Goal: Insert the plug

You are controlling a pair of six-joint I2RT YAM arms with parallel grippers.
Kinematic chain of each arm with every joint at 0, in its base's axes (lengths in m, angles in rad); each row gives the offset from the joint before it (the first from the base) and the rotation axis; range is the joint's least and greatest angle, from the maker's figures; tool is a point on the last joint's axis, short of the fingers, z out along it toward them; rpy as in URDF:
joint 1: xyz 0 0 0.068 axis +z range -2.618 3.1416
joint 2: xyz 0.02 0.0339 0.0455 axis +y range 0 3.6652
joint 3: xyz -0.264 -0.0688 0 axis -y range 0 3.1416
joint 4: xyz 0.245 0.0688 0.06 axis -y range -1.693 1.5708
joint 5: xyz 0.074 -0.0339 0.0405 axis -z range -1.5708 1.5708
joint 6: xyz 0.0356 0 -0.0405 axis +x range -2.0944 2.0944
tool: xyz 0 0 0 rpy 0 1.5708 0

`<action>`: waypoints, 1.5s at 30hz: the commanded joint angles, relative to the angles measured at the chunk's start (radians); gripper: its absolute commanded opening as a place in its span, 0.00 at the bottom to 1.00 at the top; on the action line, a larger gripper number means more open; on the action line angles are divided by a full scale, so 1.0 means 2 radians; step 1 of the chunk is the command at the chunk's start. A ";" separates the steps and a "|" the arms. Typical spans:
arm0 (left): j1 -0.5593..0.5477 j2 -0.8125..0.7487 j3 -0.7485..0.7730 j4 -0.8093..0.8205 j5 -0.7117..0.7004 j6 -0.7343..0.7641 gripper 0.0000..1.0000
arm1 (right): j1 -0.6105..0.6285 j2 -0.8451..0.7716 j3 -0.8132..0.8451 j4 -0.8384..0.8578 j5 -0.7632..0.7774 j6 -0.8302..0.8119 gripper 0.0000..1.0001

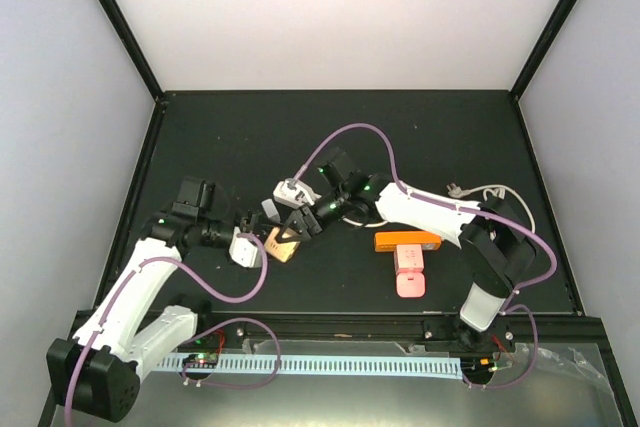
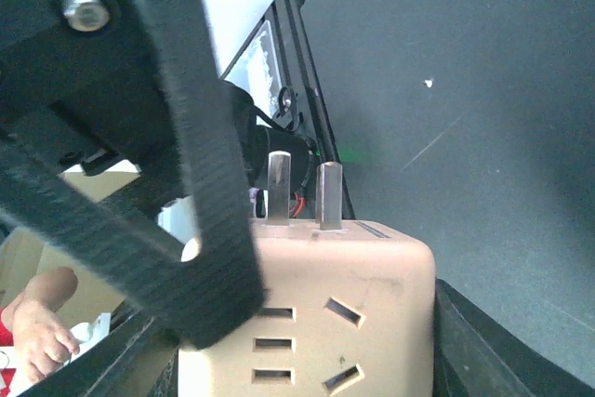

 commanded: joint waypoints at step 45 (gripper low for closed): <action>0.074 0.321 0.231 -0.341 0.182 0.010 0.05 | 0.041 -0.156 -0.143 0.249 0.282 -0.147 0.97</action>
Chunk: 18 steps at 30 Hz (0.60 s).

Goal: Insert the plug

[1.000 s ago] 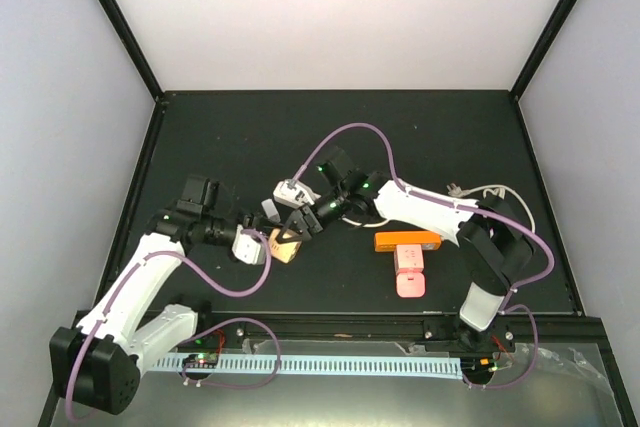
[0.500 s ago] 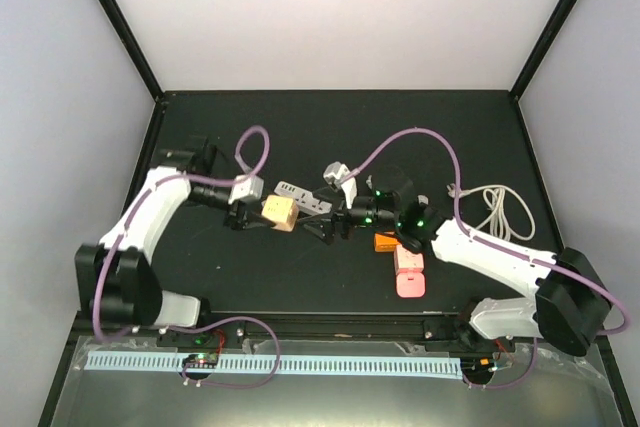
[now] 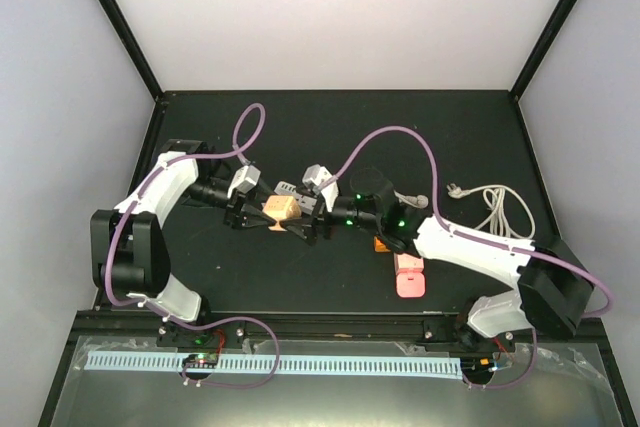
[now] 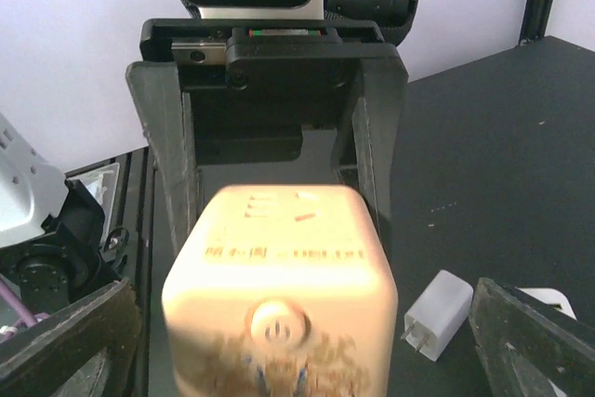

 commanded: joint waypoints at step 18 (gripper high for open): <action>0.070 -0.058 0.026 0.069 0.039 0.051 0.99 | -0.036 0.045 0.099 -0.134 0.005 0.116 0.01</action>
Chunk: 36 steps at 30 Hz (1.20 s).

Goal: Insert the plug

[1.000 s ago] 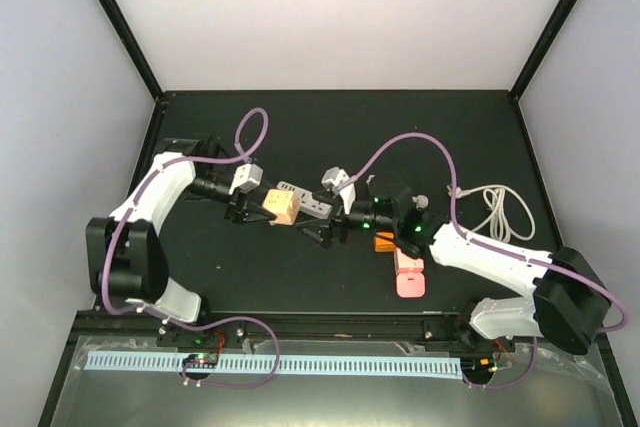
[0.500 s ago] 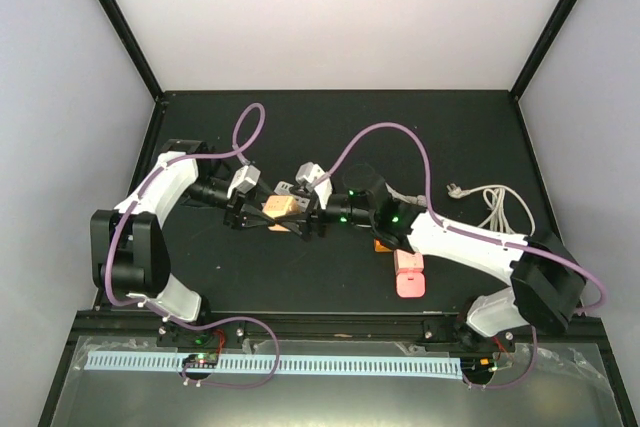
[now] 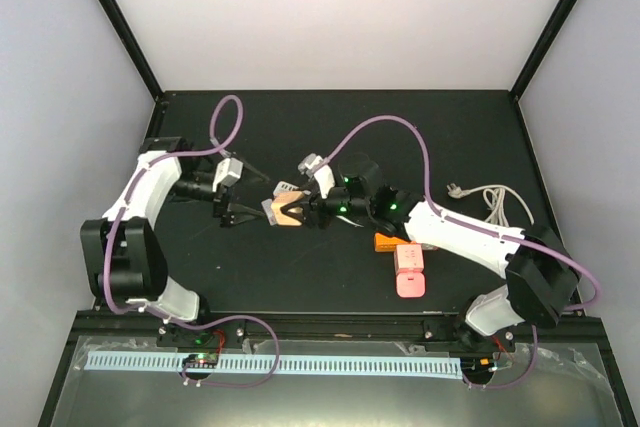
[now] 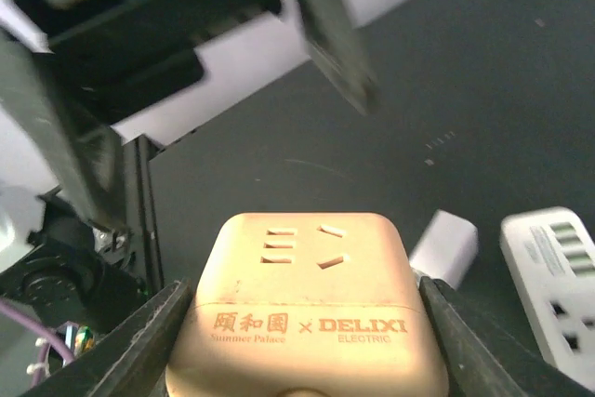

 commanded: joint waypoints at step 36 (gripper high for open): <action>-0.129 -0.263 -0.253 0.648 -0.210 -0.328 0.40 | -0.030 0.028 0.033 -0.004 -0.025 0.230 0.46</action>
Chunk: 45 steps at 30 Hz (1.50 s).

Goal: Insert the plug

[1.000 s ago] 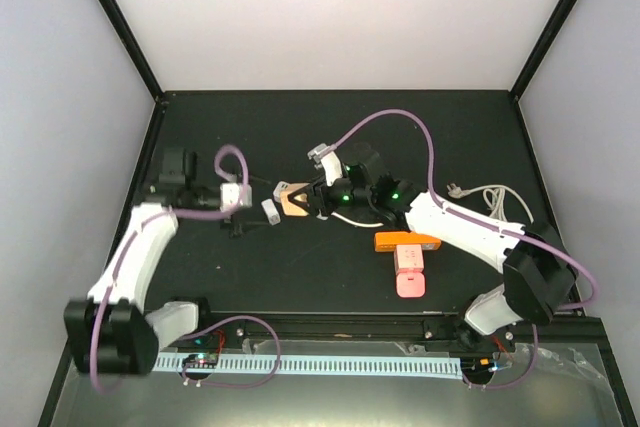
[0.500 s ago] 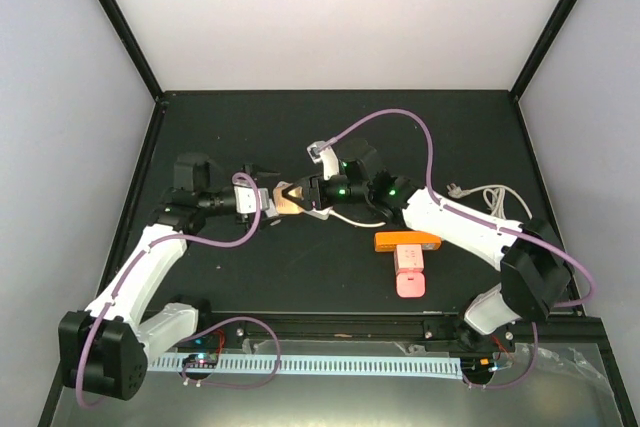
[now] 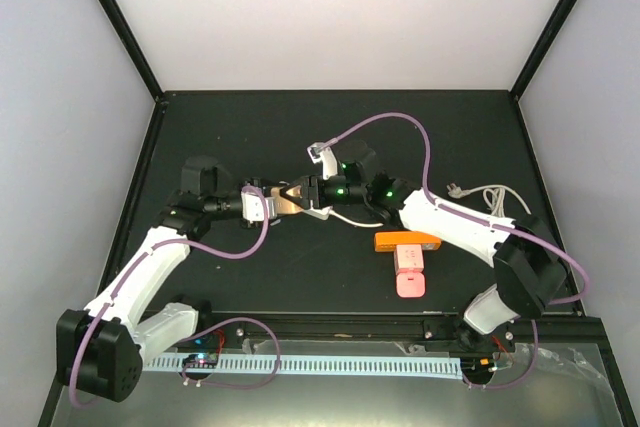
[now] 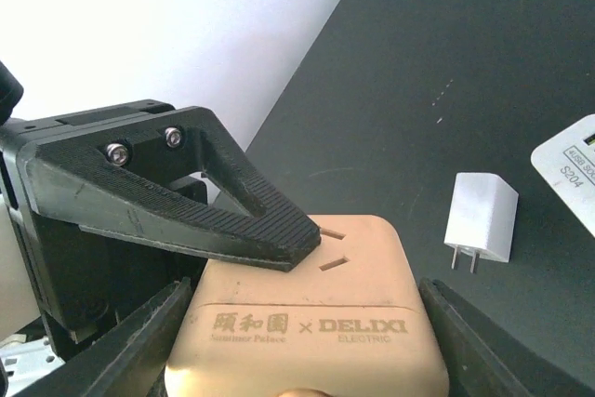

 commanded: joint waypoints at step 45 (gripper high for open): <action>-0.028 0.293 0.057 -0.024 -0.333 0.053 0.40 | -0.088 -0.097 -0.058 -0.174 0.176 -0.109 0.01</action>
